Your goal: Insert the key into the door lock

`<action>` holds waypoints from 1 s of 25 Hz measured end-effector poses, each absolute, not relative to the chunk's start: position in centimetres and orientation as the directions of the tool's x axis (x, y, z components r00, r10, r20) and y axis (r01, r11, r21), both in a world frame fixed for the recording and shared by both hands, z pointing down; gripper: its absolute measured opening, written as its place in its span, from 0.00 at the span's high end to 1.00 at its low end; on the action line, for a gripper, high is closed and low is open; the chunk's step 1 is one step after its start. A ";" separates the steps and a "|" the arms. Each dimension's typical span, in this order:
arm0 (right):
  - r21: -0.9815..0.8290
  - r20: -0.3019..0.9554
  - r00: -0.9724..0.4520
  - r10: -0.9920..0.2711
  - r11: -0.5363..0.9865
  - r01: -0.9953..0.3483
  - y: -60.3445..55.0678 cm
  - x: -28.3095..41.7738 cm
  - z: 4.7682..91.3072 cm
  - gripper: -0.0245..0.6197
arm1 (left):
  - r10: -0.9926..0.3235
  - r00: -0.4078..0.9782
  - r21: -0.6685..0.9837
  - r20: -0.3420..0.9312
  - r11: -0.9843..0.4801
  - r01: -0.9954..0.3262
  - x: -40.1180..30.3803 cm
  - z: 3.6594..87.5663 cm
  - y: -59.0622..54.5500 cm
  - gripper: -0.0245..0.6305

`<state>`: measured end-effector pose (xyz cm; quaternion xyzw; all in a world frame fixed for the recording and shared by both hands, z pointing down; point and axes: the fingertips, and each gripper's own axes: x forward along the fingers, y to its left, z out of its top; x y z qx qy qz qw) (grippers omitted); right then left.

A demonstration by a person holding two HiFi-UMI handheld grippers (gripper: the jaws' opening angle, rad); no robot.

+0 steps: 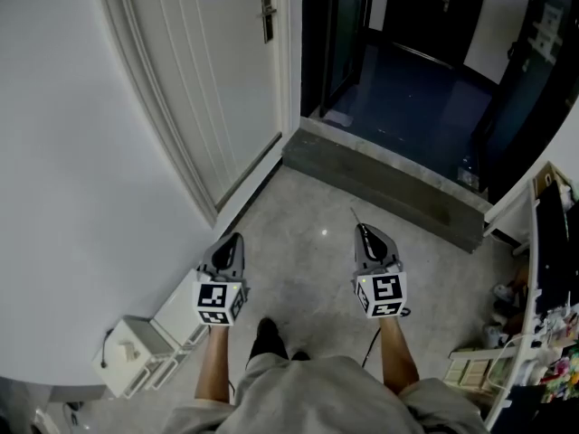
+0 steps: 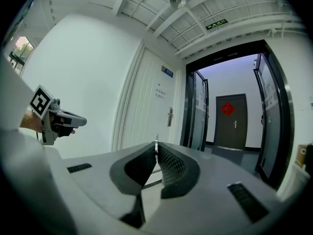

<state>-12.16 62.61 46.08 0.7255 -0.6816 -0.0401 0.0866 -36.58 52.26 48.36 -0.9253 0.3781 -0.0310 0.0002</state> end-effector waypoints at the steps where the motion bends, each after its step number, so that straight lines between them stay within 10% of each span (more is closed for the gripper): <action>1: 0.182 0.064 0.066 -0.996 -0.054 -0.982 61.8 -12.0 46.3 0.92 | -0.699 0.713 -0.028 0.056 -0.715 -0.699 -36.4 48.4 51.5 0.93; 25: 0.233 0.044 0.132 -0.990 -0.119 -0.965 24.2 -2.4 43.7 0.92 | -0.607 0.795 -0.003 0.019 -0.795 -0.607 -22.6 46.9 11.8 0.93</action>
